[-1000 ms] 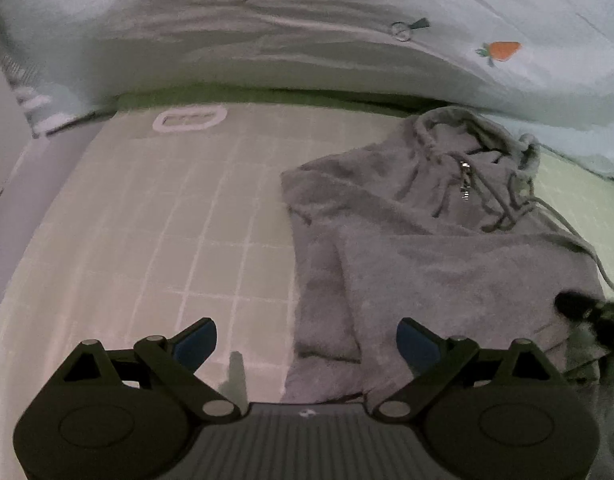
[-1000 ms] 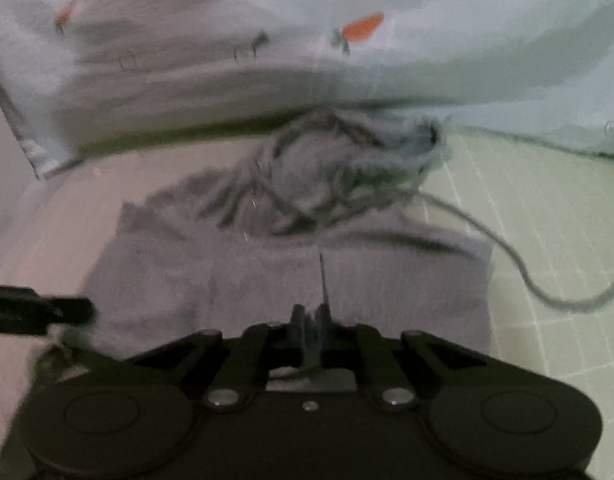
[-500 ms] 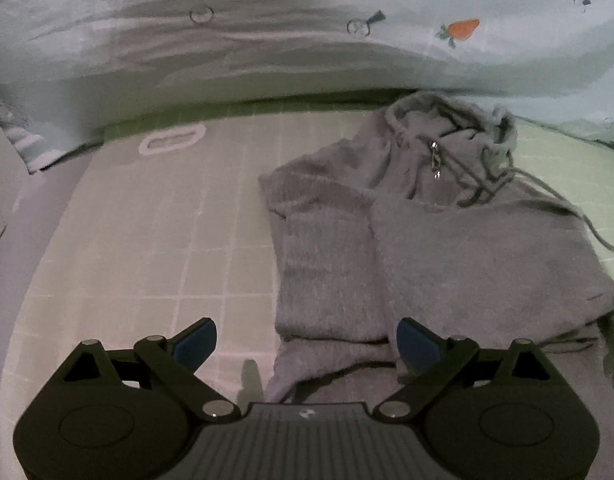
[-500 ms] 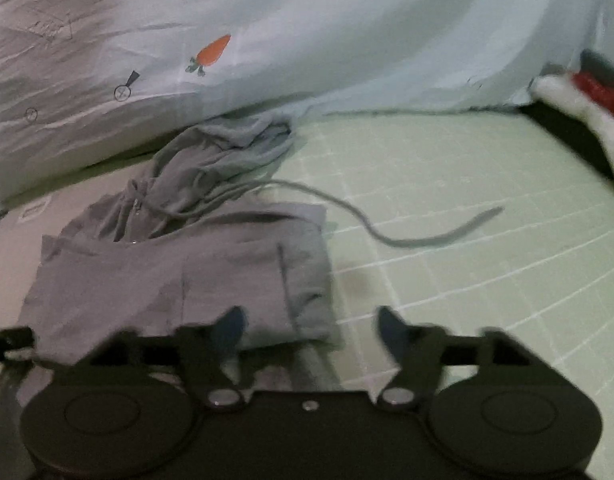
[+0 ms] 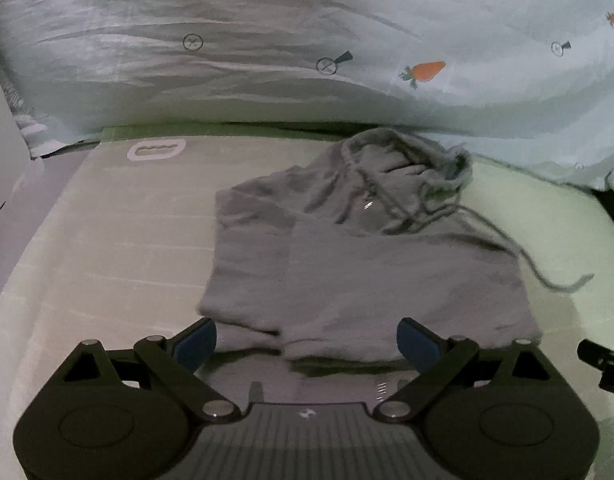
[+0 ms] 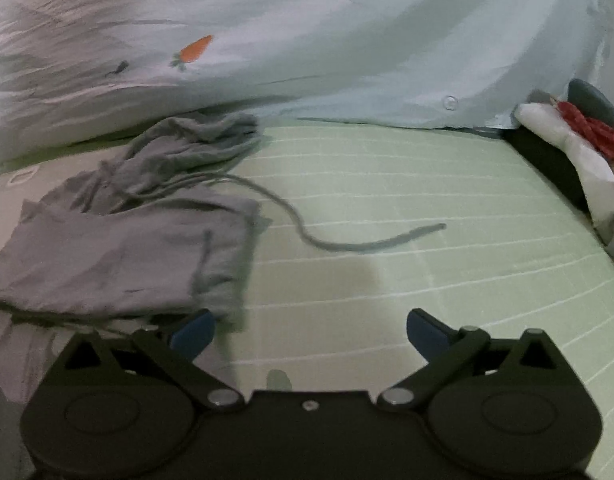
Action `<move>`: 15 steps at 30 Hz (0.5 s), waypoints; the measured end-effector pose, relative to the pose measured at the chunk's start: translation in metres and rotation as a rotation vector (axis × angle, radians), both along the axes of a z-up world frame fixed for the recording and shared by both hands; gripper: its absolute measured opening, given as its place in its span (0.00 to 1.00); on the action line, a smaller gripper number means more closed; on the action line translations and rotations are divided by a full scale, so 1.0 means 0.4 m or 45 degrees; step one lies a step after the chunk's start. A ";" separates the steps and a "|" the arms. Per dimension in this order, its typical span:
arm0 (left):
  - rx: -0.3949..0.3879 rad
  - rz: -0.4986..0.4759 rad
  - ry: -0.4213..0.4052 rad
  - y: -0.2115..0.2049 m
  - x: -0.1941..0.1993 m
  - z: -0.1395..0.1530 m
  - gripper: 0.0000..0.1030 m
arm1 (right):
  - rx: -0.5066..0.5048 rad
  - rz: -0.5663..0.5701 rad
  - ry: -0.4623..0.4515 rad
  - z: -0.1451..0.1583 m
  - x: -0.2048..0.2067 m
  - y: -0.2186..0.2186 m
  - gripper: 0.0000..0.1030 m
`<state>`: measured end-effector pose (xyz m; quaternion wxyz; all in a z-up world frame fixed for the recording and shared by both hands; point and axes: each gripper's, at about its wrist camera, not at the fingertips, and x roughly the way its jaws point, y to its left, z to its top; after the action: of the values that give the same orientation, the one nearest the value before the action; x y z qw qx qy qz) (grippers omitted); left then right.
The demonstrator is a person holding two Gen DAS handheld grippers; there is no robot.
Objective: Fold clothes
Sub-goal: 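Lay the hoodie flat with the left gripper while the right gripper smooths it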
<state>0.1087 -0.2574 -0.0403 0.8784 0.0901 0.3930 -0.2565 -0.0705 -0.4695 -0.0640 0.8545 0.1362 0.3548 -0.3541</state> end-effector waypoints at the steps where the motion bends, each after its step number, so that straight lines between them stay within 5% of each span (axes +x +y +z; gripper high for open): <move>1: -0.007 0.003 0.001 -0.012 -0.003 0.002 0.94 | 0.008 -0.011 0.001 -0.003 -0.003 -0.021 1.00; 8: -0.037 -0.001 -0.029 -0.113 0.018 0.006 0.88 | 0.043 -0.028 0.014 -0.052 0.030 -0.163 1.00; 12: -0.055 -0.025 0.036 -0.196 0.077 -0.002 0.74 | 0.098 -0.100 0.016 -0.085 0.054 -0.251 1.00; 15: -0.085 -0.045 0.090 -0.253 0.125 -0.014 0.72 | 0.129 -0.176 -0.027 -0.101 0.053 -0.301 1.00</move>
<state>0.1586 -0.3585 -0.0460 0.8618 0.0584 0.4135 -0.2879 -0.0491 -0.5900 -0.1043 0.8238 0.2070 0.3529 -0.3924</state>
